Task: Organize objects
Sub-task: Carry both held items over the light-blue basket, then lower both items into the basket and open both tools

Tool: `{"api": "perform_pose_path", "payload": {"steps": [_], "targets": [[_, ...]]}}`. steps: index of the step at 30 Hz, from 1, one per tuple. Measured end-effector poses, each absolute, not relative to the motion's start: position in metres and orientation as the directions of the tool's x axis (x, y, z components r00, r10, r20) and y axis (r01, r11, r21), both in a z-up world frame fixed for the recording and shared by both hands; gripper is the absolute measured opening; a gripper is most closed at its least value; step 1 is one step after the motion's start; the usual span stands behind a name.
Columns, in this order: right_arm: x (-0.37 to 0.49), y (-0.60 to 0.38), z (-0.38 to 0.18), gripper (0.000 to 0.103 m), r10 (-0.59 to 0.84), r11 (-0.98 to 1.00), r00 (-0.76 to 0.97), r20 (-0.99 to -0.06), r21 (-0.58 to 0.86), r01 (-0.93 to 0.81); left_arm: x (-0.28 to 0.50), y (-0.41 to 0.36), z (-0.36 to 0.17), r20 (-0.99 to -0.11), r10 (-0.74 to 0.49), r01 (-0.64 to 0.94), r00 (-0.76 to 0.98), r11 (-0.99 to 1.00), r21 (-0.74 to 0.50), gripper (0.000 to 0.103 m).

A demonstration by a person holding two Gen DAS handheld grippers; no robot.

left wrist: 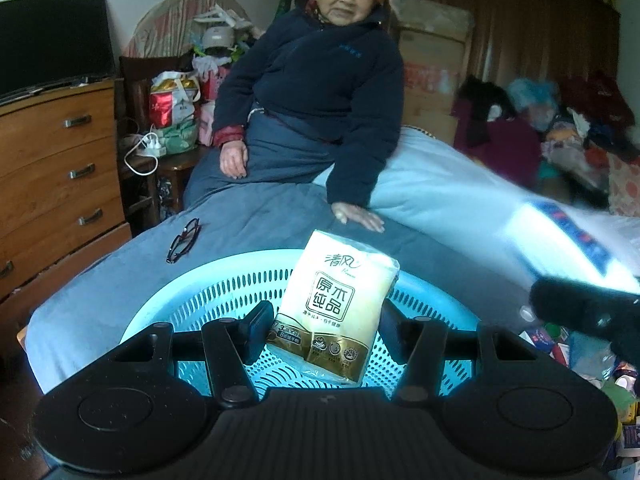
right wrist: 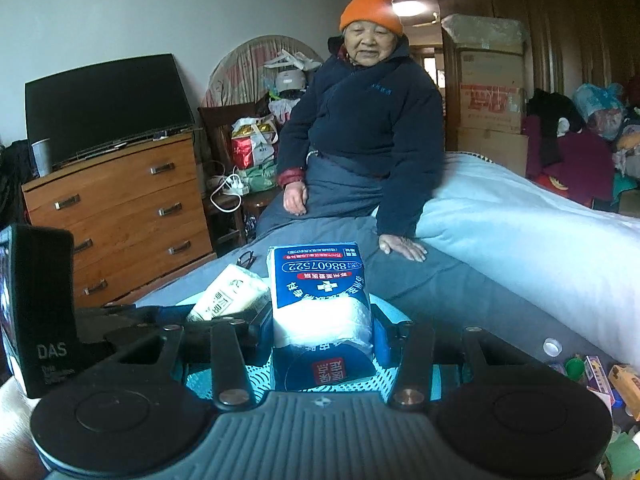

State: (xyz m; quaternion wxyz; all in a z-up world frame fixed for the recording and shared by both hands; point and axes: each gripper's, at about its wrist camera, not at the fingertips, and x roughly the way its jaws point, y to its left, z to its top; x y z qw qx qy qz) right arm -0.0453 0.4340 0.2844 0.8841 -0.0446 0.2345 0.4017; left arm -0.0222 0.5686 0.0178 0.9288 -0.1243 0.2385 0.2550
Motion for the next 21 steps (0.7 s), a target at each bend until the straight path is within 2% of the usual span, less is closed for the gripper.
{"api": "perform_pose_path", "payload": {"steps": [21], "targets": [[-0.016, 0.453, 0.257, 0.049, 0.68, 0.669, 0.545, -0.49, 0.112, -0.734, -0.016, 0.585, 0.013, -0.537, 0.43, -0.559, 0.726, 0.824, -0.096, 0.057]]}}
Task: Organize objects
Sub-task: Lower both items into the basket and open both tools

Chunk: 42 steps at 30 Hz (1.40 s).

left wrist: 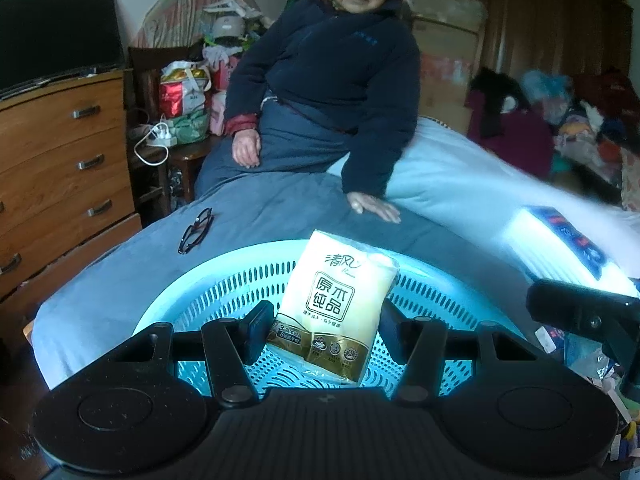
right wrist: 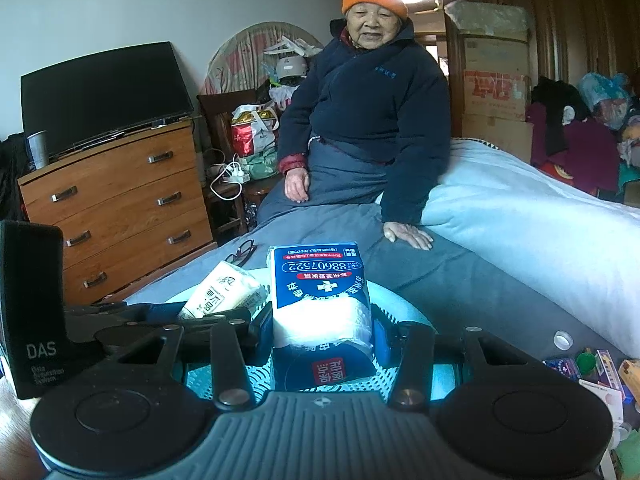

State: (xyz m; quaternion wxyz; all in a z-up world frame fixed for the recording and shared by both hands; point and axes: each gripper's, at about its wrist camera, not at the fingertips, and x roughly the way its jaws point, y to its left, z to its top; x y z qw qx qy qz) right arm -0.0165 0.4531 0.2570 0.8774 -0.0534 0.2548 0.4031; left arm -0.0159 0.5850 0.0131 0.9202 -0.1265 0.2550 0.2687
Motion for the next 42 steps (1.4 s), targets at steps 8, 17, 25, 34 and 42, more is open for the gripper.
{"api": "perform_pose_path", "payload": {"steps": [8, 17, 25, 34, 42], "targets": [[-0.015, 0.458, 0.254, 0.049, 0.677, 0.668, 0.542, -0.498, 0.107, -0.736, -0.015, 0.59, 0.012, -0.551, 0.44, -0.574, 0.709, 0.814, -0.088, 0.057], [-0.013, 0.463, 0.245, 0.05, 0.644, 0.683, 0.545, -0.537, 0.081, -0.726, -0.015, 0.589, 0.011, -0.56, 0.445, -0.583, 0.699, 0.808, -0.085, 0.057], [-0.01, 0.465, 0.244, 0.05, 0.64, 0.682, 0.545, -0.542, 0.074, -0.728, -0.015, 0.59, 0.009, -0.559, 0.447, -0.582, 0.698, 0.81, -0.079, 0.057], [-0.009, 0.466, 0.24, 0.05, 0.642, 0.679, 0.537, -0.547, 0.08, -0.73, -0.013, 0.59, 0.007, -0.562, 0.453, -0.585, 0.692, 0.808, -0.069, 0.057], [-0.022, 0.445, 0.244, 0.099, 0.682, 0.68, 0.619, -0.389, 0.026, -0.733, -0.02, 0.594, 0.007, -0.537, 0.479, -0.611, 0.695, 0.786, -0.09, 0.089]]}}
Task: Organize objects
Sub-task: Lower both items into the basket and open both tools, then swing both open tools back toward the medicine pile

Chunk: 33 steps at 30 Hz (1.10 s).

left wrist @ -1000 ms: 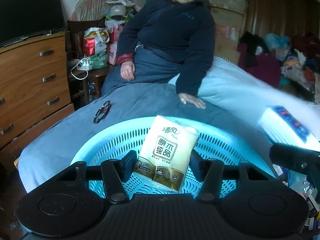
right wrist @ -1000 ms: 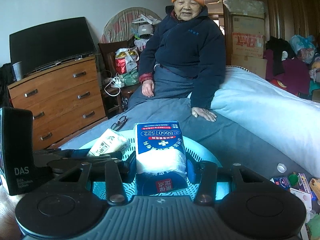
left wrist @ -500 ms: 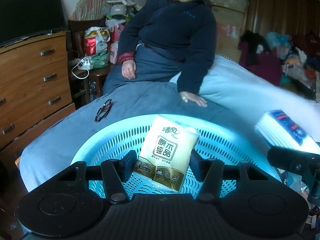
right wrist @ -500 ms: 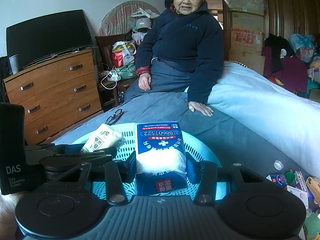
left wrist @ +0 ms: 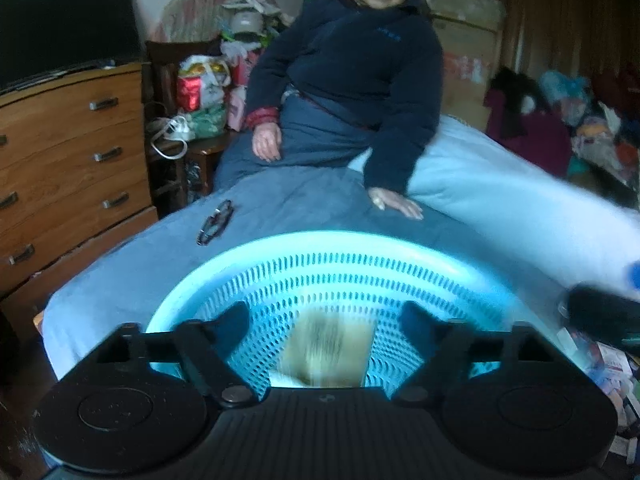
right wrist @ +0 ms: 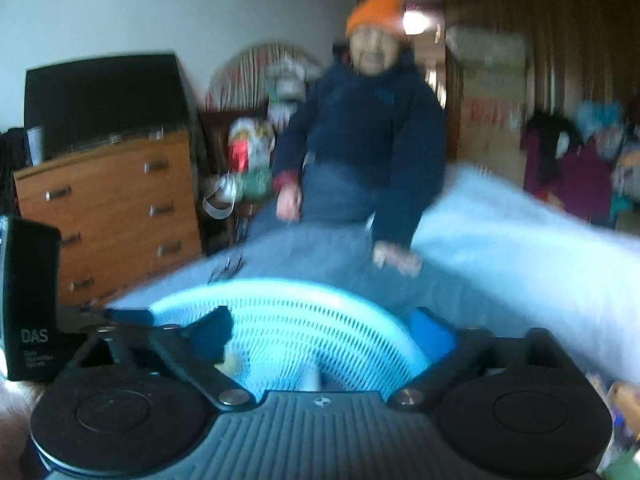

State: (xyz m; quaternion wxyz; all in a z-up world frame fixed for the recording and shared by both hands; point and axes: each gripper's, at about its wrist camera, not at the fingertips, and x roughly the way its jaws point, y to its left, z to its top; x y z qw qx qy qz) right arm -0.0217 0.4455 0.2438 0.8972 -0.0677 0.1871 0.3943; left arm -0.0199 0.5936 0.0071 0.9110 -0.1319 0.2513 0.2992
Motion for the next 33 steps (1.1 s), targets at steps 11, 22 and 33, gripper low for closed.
{"api": "perform_pose_path", "payload": {"steps": [11, 22, 33], "targets": [[-0.024, 0.345, 0.266, 0.099, 0.608, 0.786, 0.756, -0.241, 0.053, -0.616, 0.006, 0.53, 0.051, -0.418, 0.289, -0.38, 0.861, 0.913, -0.151, 0.092], [-0.043, 0.161, 0.297, 0.101, 0.434, 0.901, 0.889, -0.143, 0.053, -0.431, 0.046, 0.378, 0.131, -0.267, -0.054, 0.014, 0.962, 0.989, -0.147, 0.095], [-0.09, -0.041, 0.285, 0.103, 0.182, 0.982, 0.949, -0.256, -0.001, -0.189, 0.076, 0.243, 0.145, -0.207, -0.341, 0.331, 0.917, 0.94, -0.081, 0.103]]}}
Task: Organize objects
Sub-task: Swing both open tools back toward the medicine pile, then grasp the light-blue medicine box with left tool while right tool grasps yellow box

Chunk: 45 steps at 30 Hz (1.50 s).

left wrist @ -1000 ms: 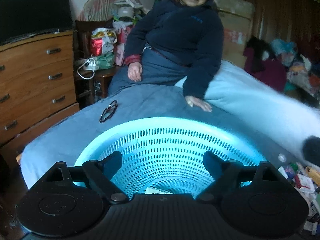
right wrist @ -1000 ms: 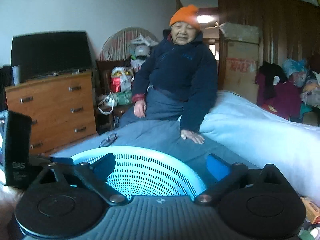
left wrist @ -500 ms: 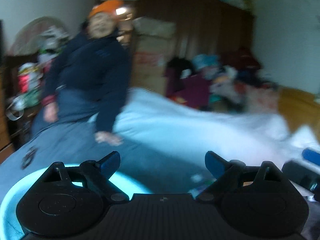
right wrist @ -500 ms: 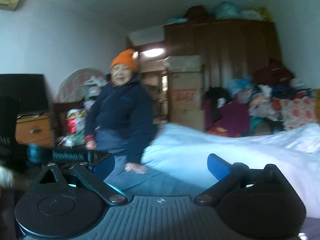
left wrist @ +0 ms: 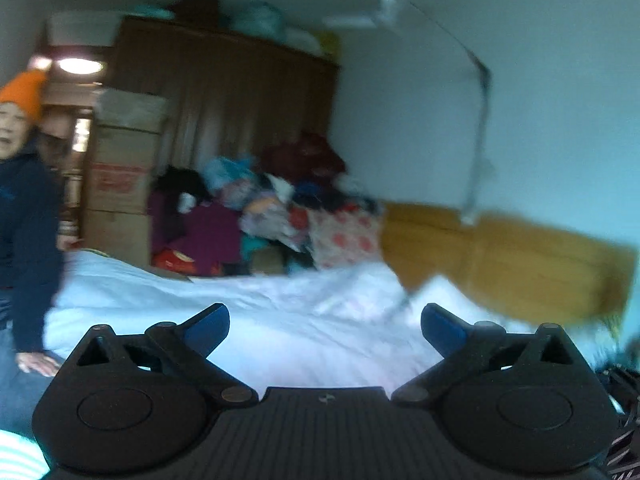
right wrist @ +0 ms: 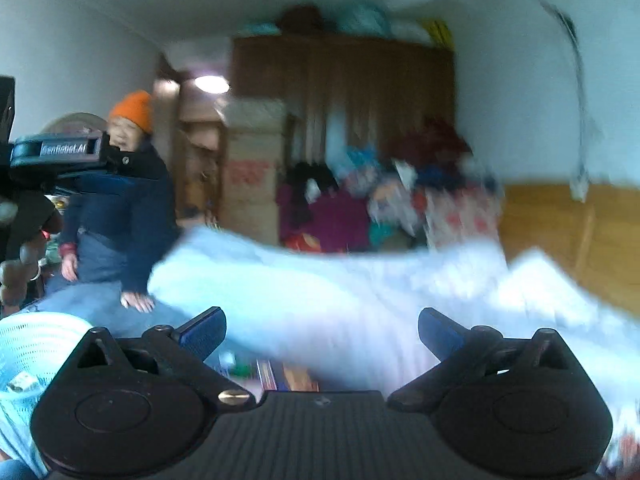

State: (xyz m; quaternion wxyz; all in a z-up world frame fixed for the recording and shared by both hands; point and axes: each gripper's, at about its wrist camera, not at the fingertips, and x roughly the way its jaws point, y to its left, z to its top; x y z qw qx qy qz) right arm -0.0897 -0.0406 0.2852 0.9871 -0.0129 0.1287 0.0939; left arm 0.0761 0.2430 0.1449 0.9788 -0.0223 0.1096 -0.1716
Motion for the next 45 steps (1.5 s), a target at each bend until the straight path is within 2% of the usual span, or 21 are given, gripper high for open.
{"api": "perform_pose_path", "payload": {"steps": [4, 7, 8, 11, 13, 16, 22, 24, 28, 29, 30, 31, 33, 39, 41, 45], "targets": [[-0.093, -0.069, 0.221, 0.103, 0.171, 0.985, 0.901, -0.399, 0.077, -0.153, 0.097, 0.198, 0.041, -0.402, -0.381, 0.444, 0.832, 0.893, 0.073, 0.102], [-0.095, -0.078, 0.182, 0.102, 0.144, 0.988, 0.874, -0.464, 0.116, -0.101, 0.106, 0.177, -0.058, -0.578, -0.361, 0.538, 0.732, 0.827, 0.165, 0.093], [-0.091, -0.074, 0.175, 0.102, 0.137, 0.988, 0.869, -0.475, 0.126, -0.086, 0.108, 0.178, -0.081, -0.614, -0.358, 0.57, 0.703, 0.8, 0.186, 0.088], [-0.088, -0.072, 0.159, 0.102, 0.128, 0.987, 0.86, -0.495, 0.153, -0.059, 0.102, 0.171, -0.144, -0.697, -0.333, 0.652, 0.635, 0.714, 0.254, 0.087], [-0.087, -0.071, 0.149, 0.102, 0.117, 0.988, 0.852, -0.51, 0.15, -0.046, 0.103, 0.166, -0.166, -0.712, -0.313, 0.658, 0.628, 0.703, 0.272, 0.087], [-0.094, -0.066, 0.14, 0.102, 0.118, 0.988, 0.838, -0.532, 0.147, -0.046, 0.11, 0.171, -0.17, -0.71, -0.369, 0.698, 0.6, 0.675, 0.239, 0.089], [-0.087, -0.062, 0.143, 0.102, 0.116, 0.991, 0.827, -0.55, 0.114, -0.063, 0.114, 0.155, -0.181, -0.748, -0.387, 0.763, 0.539, 0.601, 0.239, 0.088], [-0.083, -0.061, 0.147, 0.102, 0.111, 0.994, 0.823, -0.558, 0.08, -0.08, 0.119, 0.155, -0.186, -0.744, -0.359, 0.741, 0.563, 0.618, 0.263, 0.089], [-0.07, -0.053, 0.163, 0.102, 0.104, 0.99, 0.817, -0.568, -0.016, -0.137, 0.13, 0.156, -0.193, -0.737, -0.399, 0.745, 0.545, 0.633, 0.208, 0.091], [-0.066, -0.05, 0.166, 0.102, 0.1, 0.986, 0.812, -0.574, -0.05, -0.157, 0.132, 0.156, -0.193, -0.735, -0.409, 0.749, 0.541, 0.632, 0.2, 0.088], [-0.06, -0.047, 0.168, 0.1, 0.091, 0.981, 0.806, -0.584, -0.089, -0.175, 0.132, 0.156, -0.192, -0.738, -0.427, 0.758, 0.523, 0.628, 0.174, 0.078], [-0.053, -0.044, 0.169, 0.099, 0.084, 0.972, 0.798, -0.596, -0.127, -0.197, 0.133, 0.157, -0.191, -0.739, -0.437, 0.761, 0.513, 0.63, 0.156, 0.075], [-0.039, -0.038, 0.173, 0.094, 0.078, 0.948, 0.78, -0.62, -0.196, -0.25, 0.132, 0.161, -0.188, -0.736, -0.451, 0.766, 0.504, 0.628, 0.14, 0.063], [0.011, -0.022, 0.17, 0.093, 0.061, 0.809, 0.688, -0.723, -0.368, -0.459, 0.124, 0.181, -0.18, -0.703, -0.487, 0.732, 0.518, 0.678, 0.07, 0.061], [0.03, -0.018, 0.157, 0.092, 0.07, 0.743, 0.633, -0.771, -0.383, -0.549, 0.118, 0.186, -0.177, -0.696, -0.492, 0.721, 0.524, 0.691, 0.054, 0.061], [0.068, -0.008, 0.118, 0.081, 0.067, 0.619, 0.514, -0.855, -0.368, -0.694, 0.108, 0.195, -0.177, -0.707, -0.48, 0.71, 0.52, 0.703, 0.045, 0.061]]}}
